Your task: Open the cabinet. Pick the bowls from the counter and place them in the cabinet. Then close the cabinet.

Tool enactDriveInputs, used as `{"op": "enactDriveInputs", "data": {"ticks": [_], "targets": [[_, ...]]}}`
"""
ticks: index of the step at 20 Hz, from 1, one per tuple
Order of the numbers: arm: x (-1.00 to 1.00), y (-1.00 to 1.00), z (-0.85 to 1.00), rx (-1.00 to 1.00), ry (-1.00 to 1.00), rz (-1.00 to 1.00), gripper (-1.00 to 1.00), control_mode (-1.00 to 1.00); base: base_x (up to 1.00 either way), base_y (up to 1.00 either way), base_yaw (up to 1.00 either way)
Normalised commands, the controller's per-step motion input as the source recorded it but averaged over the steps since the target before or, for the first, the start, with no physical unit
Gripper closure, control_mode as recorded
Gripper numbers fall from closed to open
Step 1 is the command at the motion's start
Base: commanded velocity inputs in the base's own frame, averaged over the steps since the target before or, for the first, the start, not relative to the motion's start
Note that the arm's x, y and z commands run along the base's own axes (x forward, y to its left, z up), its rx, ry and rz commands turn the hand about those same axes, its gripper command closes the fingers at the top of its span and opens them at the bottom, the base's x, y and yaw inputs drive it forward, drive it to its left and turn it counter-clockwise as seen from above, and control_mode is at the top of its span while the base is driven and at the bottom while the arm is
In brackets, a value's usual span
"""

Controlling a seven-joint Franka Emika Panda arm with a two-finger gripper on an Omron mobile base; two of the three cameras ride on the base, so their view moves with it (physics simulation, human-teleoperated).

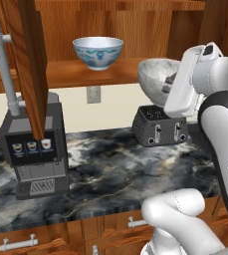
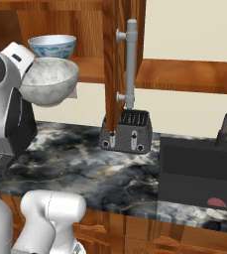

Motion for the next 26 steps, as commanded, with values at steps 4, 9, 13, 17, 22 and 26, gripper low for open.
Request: {"op": "enactDriveInputs", "data": {"ticks": [4, 9, 13, 17, 22, 26], "targets": [[0.11, 0.0, 0.0, 0.01, 0.0, -0.01, 1.0, -1.0, 0.0, 0.0, 0.0], [0.1, 0.0, 0.0, 0.0, -0.01, -0.01, 1.0, -1.0, 0.0, 0.0, 0.0], [0.09, 0.0, 0.0, 0.0, -0.06, -0.02, 1.0, -1.0, 0.0, 0.0, 0.0], [0.09, 0.0, 0.01, -0.01, -0.05, -0.01, 1.0, -1.0, 0.0, 0.0, 0.0], [0.1, -0.02, 0.17, -0.04, 0.0, 0.0, 1.0, -1.0, 0.0, 0.0, 0.0], [0.11, -0.11, 0.23, -0.06, 0.0, -0.01, 1.0, -1.0, 0.0, 0.0, 0.0]]}}
